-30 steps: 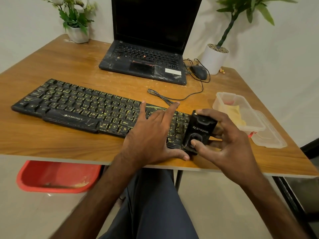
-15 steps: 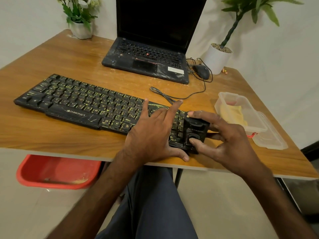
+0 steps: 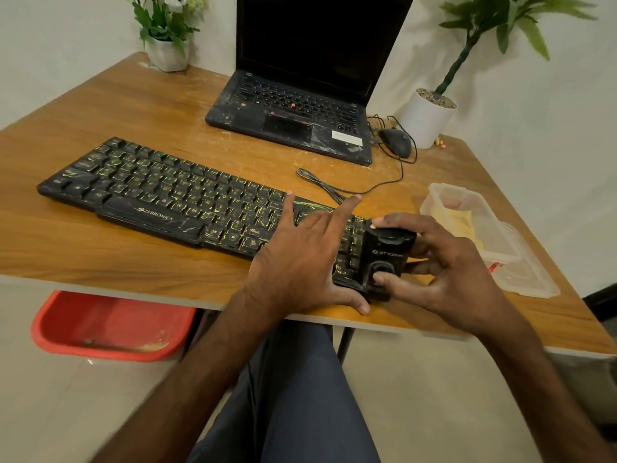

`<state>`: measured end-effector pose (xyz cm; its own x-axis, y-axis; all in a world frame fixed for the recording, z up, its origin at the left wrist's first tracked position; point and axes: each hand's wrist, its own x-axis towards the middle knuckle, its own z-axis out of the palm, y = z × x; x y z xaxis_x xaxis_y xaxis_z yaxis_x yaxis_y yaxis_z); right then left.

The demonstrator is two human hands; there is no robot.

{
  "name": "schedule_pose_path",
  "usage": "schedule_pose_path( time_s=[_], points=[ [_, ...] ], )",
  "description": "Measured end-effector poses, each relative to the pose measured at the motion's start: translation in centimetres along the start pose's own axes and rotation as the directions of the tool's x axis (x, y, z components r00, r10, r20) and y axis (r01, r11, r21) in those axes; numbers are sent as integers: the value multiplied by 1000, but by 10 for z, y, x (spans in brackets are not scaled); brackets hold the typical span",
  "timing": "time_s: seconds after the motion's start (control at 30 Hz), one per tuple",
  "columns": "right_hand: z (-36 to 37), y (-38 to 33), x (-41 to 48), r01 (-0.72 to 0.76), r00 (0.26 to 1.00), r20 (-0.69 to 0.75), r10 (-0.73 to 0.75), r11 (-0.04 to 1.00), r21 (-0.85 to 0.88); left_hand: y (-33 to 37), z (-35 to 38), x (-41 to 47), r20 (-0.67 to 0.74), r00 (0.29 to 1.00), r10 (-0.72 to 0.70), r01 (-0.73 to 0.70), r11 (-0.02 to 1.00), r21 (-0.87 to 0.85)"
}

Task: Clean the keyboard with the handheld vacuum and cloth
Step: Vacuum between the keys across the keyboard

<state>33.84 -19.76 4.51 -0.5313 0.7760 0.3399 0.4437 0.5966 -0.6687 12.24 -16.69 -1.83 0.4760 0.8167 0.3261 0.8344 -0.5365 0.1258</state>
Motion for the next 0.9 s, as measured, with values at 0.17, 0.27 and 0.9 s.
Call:
schedule_pose_path(
  time_s=[0.17, 0.27, 0.9],
  points=[
    [2, 16, 4, -32, 990, -139, 29, 999, -19, -1, 1, -1, -21, 1000, 4, -4, 1000, 7],
    [-6, 15, 0, -27, 999, -39, 30, 996, 87, -1, 1, -1, -33, 999, 4, -4, 1000, 6],
    [-5, 35, 30, -62, 983, -177, 51, 996, -60, 0, 0, 0, -5, 1000, 10, -10, 1000, -7]
  ],
)
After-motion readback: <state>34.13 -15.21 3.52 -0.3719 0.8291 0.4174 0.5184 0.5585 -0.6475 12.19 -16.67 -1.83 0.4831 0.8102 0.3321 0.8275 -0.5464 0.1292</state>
